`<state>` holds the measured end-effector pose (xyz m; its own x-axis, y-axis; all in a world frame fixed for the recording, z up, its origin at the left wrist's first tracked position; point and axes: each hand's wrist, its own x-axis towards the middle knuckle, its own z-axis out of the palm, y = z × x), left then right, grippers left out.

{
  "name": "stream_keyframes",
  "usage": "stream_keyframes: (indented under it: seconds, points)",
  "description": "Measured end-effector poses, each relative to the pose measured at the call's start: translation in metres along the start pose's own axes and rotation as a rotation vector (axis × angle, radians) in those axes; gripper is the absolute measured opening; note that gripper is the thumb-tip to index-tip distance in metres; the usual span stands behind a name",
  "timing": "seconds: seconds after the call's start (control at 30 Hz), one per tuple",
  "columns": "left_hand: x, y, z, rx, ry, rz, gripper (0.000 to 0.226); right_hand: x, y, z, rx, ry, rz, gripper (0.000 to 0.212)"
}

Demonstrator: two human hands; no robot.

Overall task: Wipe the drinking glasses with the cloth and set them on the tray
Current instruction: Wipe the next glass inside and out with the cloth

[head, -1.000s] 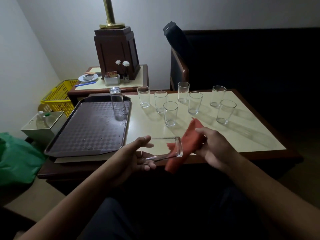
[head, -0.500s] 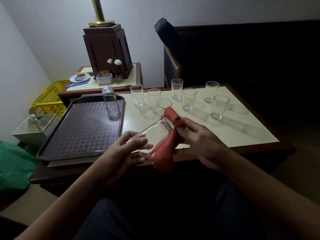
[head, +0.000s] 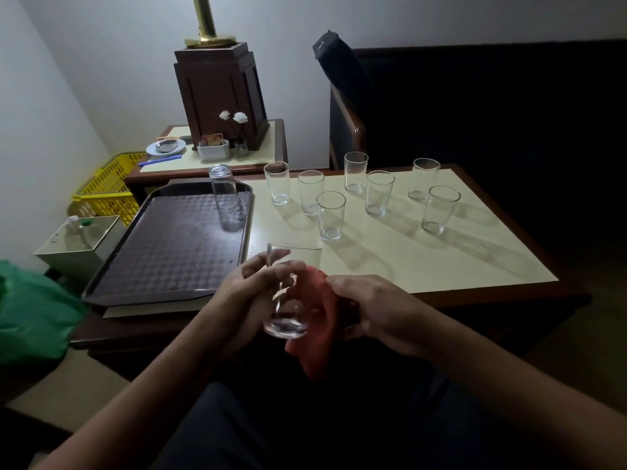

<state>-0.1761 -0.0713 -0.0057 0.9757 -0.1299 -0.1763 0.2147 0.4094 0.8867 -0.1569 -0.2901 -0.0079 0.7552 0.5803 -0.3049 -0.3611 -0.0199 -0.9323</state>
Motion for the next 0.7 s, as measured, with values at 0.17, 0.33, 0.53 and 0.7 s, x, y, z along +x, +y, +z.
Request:
stream_keyframes:
  seconds: [0.17,0.33,0.53,0.7]
  points:
    - [-0.001,-0.003,-0.007,-0.137,0.16,-0.093,0.068,-0.005,-0.015,-0.005,0.102,0.058,-0.209,0.031]
    - [-0.009,-0.006,-0.001,-0.017,-0.076,-0.203,0.049,0.0,-0.021,-0.02,0.213,0.461,-0.315,0.018]
    - [-0.012,0.001,0.0,0.509,-0.174,-0.135,0.072,-0.005,-0.024,-0.028,0.007,0.327,-0.361,0.019]
    - [-0.009,-0.001,-0.01,0.255,-0.167,-0.083,0.072,-0.02,-0.03,-0.029,-0.79,-0.025,-0.451,0.051]
